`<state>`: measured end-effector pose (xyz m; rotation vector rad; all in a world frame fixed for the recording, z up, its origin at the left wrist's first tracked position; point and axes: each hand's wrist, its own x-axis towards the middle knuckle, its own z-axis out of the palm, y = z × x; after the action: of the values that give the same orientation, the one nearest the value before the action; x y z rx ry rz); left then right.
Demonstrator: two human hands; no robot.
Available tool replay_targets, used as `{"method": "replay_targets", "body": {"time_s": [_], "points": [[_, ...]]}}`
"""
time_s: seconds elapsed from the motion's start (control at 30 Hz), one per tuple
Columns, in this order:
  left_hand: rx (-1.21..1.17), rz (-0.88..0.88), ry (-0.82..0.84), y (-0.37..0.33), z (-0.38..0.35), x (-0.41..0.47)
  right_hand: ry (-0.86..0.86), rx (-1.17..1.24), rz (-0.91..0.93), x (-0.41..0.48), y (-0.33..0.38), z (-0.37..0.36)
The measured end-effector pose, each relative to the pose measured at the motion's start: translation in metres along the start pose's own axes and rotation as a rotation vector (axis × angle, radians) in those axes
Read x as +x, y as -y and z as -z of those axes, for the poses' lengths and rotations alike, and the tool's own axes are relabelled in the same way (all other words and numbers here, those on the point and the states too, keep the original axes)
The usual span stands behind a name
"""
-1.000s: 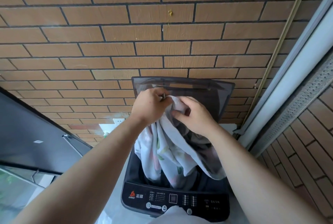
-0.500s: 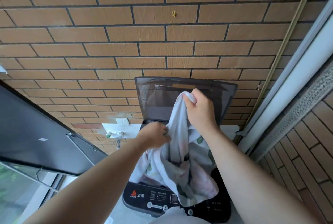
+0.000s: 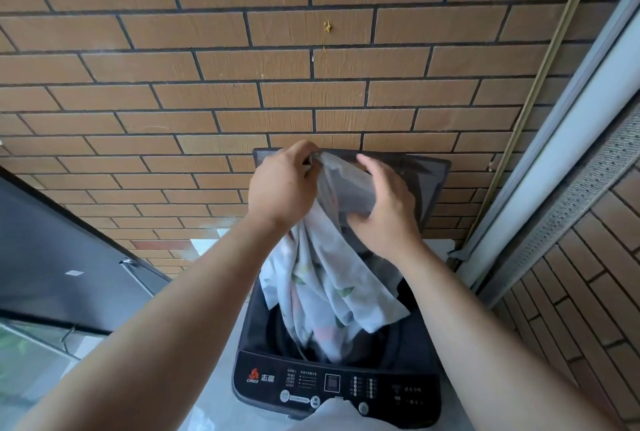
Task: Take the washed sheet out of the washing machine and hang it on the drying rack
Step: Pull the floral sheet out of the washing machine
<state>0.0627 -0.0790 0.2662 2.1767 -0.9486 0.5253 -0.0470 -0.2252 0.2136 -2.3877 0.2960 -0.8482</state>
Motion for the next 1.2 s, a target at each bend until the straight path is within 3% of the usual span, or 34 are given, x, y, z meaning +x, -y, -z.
{"method": "replay_targets", "body": {"time_s": [0.1,0.23,0.37,0.57,0.67,0.77,0.83,0.93,1.03,1.2], "points": [[-0.012,-0.023,0.02,0.003,-0.008,-0.007,0.04,-0.011,0.093,0.008,0.009,-0.007],[0.015,-0.011,0.063,0.008,-0.016,-0.016,-0.035,0.191,-0.141,0.015,0.014,0.0],[0.198,0.128,0.306,0.022,-0.032,-0.032,-0.118,0.244,-0.126,0.023,0.025,0.01],[0.11,0.254,0.548,0.039,-0.049,-0.051,-0.219,0.221,-0.205,0.021,0.014,0.008],[0.07,0.263,0.474,0.038,-0.04,-0.045,-0.205,0.148,-0.353,0.019,0.002,0.012],[0.019,0.159,0.176,0.019,-0.018,-0.028,-0.053,-0.072,-0.448,0.015,-0.003,0.019],[-0.031,0.059,0.01,0.0,-0.005,-0.016,-0.038,-0.131,-0.297,0.012,0.002,0.019],[-0.016,-0.013,0.004,-0.015,0.001,-0.011,-0.027,-0.027,0.023,0.012,0.008,0.01],[-0.02,0.052,0.062,-0.003,-0.008,-0.019,0.002,0.132,0.088,0.013,0.014,0.005],[0.122,0.055,0.194,0.014,-0.03,-0.038,-0.122,0.092,0.151,0.019,0.012,0.001]]}}
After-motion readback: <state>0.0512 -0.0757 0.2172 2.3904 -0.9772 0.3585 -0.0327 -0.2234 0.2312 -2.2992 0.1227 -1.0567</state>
